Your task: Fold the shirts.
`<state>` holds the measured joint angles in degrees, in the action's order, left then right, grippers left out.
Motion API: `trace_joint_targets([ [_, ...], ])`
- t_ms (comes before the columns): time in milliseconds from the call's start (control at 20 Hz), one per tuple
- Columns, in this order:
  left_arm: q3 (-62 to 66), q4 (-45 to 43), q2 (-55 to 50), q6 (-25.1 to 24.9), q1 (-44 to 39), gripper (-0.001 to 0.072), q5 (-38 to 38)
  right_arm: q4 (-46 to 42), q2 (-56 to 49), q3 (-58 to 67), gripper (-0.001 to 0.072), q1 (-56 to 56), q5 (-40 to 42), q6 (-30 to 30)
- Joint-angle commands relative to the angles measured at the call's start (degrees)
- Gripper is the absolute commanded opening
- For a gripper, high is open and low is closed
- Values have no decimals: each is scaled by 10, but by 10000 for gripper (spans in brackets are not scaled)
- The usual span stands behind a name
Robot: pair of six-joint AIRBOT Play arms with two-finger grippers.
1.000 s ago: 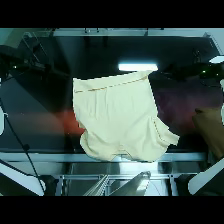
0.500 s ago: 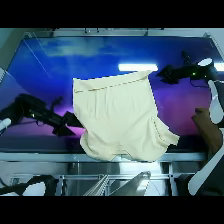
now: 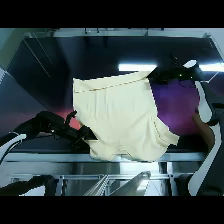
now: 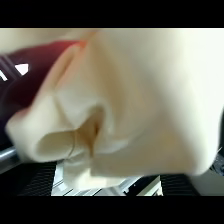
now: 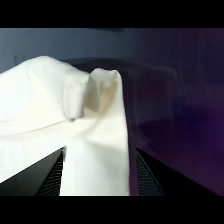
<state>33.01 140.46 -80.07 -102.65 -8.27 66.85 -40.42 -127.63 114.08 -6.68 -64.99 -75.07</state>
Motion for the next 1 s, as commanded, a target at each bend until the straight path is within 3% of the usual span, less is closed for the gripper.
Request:
trace_joint_targets([
  [0,37,-8,-62,-4,-39,493,-30,0,-4,1,500,4,-4,-27],
  [100,64,-9,-93,-4,-59,266,-12,0,-10,1,468,5,-30,-43],
  [150,74,-10,-104,-4,-68,182,-8,0,-13,1,339,7,-45,-43],
  [200,81,-10,-111,-4,-75,96,-9,1,-17,1,321,8,-57,-43],
  [250,85,-10,-116,-5,-79,18,-9,0,-17,1,161,11,-68,-42],
  [350,87,-10,-116,-10,-80,18,-9,4,-16,2,20,12,-78,-34],
  [550,87,-16,-71,-12,-58,18,-8,14,2,17,17,0,-71,-25],
  [700,111,-81,-22,-6,23,16,25,-10,29,16,15,-43,-60,-79],
  [850,216,-190,-27,27,104,15,37,-69,52,4,15,-93,-155,-108],
  [950,313,-194,-66,27,132,15,42,-137,74,-31,15,-102,-251,-120],
])
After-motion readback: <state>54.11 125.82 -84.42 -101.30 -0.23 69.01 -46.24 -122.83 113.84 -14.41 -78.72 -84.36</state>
